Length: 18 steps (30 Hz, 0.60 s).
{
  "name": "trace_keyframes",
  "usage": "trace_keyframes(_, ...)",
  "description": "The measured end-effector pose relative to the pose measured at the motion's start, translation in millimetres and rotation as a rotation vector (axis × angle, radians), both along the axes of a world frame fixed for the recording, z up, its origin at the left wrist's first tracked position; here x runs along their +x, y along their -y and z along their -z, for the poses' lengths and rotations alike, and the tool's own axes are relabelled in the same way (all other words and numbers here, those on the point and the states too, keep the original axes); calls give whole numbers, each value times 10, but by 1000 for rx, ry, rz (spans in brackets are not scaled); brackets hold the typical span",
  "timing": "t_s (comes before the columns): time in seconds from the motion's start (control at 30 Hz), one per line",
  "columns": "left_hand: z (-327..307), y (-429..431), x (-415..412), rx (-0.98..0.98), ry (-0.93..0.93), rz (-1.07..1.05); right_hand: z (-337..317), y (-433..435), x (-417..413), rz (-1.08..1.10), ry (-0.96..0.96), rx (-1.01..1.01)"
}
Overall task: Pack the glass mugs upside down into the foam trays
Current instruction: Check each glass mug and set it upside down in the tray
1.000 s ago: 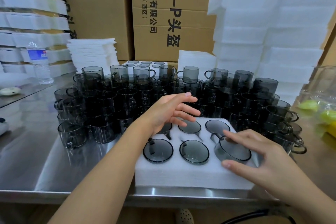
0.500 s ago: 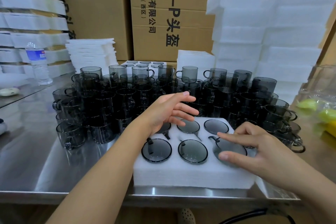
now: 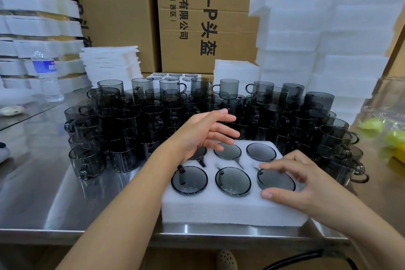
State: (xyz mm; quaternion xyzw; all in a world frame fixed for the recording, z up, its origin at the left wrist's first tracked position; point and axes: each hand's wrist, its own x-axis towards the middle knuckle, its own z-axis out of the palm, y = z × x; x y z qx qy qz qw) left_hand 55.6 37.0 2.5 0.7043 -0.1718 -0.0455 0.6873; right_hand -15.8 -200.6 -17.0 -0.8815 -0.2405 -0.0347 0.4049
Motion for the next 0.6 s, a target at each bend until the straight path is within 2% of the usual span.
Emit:
trace_keyframes(0.23, -14, 7, -9, -4, -10, -3, -39, 21, 53, -46, -104, -26)
trace_keyframes(0.6, -14, 1, -8, -15, -9, 2, 29, 7, -35, -14, -129, 27)
